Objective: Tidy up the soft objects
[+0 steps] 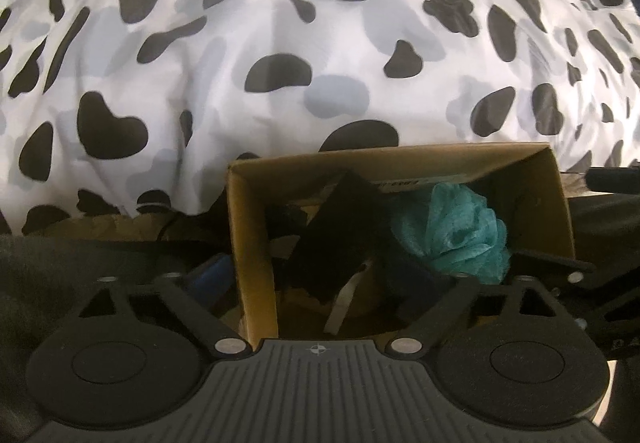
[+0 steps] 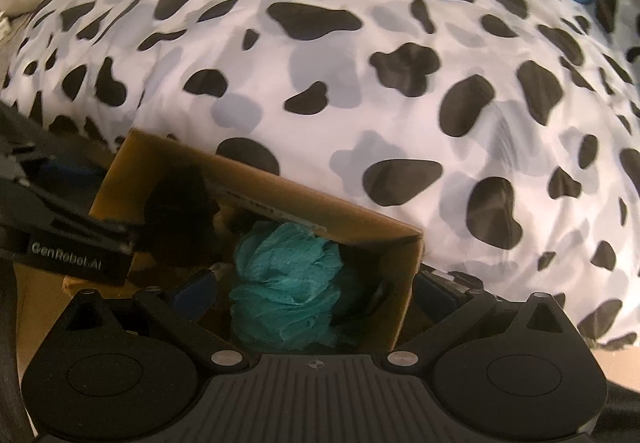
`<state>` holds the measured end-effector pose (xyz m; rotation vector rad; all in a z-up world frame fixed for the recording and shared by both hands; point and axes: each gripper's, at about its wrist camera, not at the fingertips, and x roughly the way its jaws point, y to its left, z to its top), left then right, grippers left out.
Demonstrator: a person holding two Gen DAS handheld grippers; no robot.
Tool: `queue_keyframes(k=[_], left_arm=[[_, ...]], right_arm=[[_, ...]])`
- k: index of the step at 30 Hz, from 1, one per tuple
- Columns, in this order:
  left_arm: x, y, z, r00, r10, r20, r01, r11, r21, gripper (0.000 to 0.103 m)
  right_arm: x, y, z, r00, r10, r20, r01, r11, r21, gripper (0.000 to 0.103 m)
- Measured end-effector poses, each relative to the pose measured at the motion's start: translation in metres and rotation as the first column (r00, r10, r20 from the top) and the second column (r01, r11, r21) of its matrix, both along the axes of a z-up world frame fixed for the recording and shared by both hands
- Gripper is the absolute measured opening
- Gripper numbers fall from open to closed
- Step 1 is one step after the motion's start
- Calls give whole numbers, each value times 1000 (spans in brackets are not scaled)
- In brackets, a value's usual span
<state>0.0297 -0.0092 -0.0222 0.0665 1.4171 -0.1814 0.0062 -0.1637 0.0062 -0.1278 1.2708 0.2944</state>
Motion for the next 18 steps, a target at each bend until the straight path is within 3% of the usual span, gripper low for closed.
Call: queue_keyframes(k=[5,18], left_arm=[[-1,2,-2,999,44,-1,-44,998,46,103],[-8,1,25,986,101,133,-115,988,99,103]], right_arm=[[-4,-1,1,998,-56,23,57,997,-45,103],[-16,-9,16,973,-213,92,219,974,-63,103]])
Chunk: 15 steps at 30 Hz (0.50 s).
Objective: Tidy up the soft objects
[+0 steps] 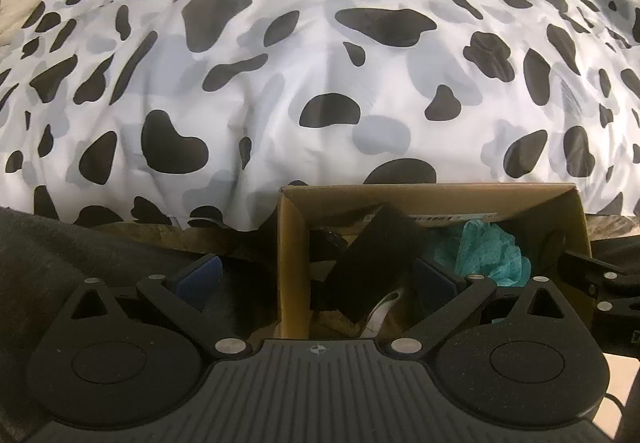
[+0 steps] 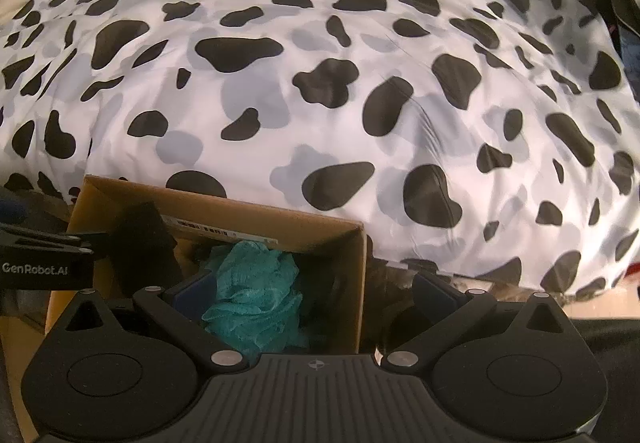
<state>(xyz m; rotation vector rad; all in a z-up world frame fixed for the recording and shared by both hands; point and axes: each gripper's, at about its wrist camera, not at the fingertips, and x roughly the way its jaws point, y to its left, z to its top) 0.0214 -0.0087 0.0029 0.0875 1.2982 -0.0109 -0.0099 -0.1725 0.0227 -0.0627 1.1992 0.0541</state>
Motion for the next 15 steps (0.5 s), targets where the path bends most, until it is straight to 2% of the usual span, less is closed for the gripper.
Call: queue_keyframes(k=[7,15], left_arm=[[-11,-5,1,1000,3,-27,-3,1000,-12,103],[-12,-7,-9,992,3,-124,-11,998,-63,103]], right_arm=[[-6,1,-3,999,-26,-29,26,1000,2,103],[-4,-1,-16,991,-58,-118,57,998,-7,103]])
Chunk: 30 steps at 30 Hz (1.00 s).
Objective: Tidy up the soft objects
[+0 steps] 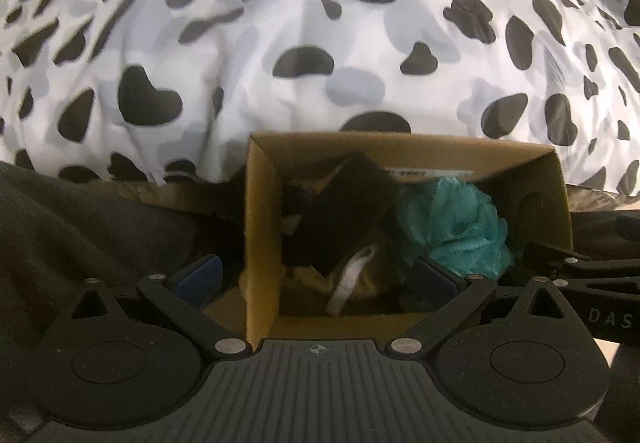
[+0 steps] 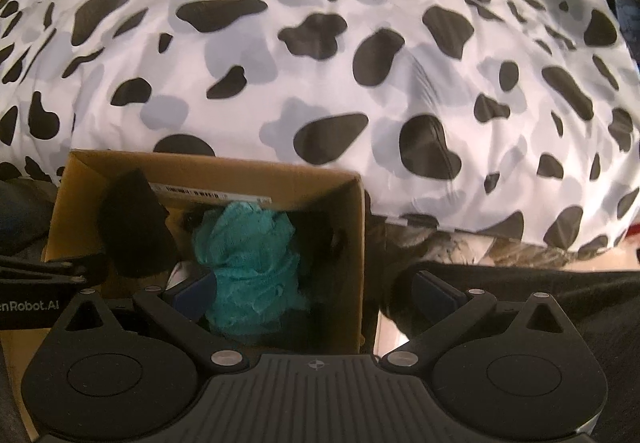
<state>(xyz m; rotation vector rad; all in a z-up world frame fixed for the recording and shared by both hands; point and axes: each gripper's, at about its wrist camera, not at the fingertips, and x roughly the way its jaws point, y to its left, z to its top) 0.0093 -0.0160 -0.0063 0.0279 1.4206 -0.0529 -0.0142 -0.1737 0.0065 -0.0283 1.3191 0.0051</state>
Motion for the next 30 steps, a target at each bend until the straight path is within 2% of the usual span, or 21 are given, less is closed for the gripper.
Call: queue_keyframes(k=[3,9,30], left_arm=[[0,1,-3,1000,17,-23,-17,1000,-10,103],[1,0,-8,999,16,-50,-15,1000,22,103],[2,3,-12,998,23,-66,-21,999,43,103]], right_arm=[[1,-1,-4,1000,-8,-30,8,1000,11,103],[2,-1,-8,998,-8,-61,9,1000,9,103],[1,0,-11,997,3,-78,-3,1000,1,103]])
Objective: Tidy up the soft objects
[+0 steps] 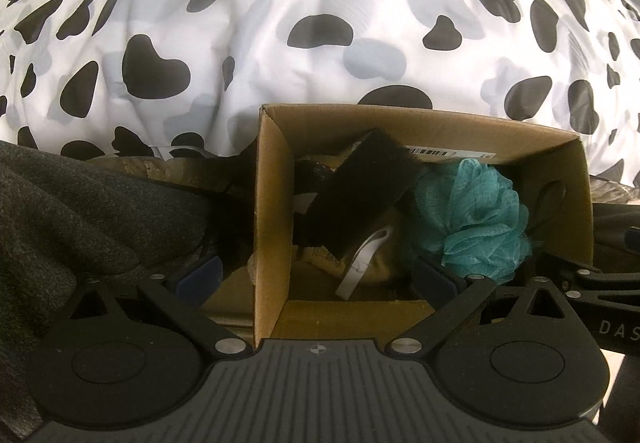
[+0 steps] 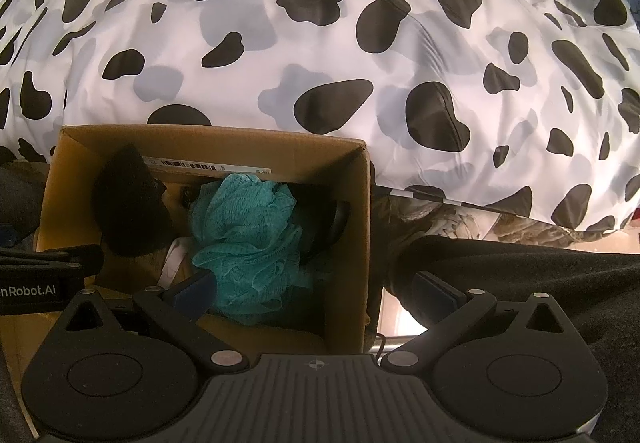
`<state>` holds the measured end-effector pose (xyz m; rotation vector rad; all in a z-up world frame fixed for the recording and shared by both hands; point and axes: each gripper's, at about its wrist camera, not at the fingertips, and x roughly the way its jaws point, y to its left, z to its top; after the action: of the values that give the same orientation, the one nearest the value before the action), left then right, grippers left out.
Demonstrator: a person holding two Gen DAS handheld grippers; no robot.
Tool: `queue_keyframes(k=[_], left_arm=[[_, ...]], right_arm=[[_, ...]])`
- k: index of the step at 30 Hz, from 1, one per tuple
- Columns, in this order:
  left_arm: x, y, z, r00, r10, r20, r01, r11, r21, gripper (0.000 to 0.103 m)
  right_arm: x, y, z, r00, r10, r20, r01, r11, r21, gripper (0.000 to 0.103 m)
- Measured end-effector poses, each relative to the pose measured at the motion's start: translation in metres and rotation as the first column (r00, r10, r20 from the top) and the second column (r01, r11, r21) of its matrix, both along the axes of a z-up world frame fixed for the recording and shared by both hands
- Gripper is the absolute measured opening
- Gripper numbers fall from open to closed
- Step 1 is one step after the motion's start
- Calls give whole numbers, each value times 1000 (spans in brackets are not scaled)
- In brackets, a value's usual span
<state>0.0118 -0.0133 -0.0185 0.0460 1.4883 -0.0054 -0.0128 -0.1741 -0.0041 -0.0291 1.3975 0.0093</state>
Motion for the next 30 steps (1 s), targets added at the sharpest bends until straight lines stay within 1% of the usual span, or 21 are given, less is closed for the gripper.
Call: queue_keyframes(k=[30], left_arm=[[0,0,0,1000,1,-1,-1,1000,1,103]], right_arm=[[0,-1,-1,1000,-1,2,1,1000,-6,103]])
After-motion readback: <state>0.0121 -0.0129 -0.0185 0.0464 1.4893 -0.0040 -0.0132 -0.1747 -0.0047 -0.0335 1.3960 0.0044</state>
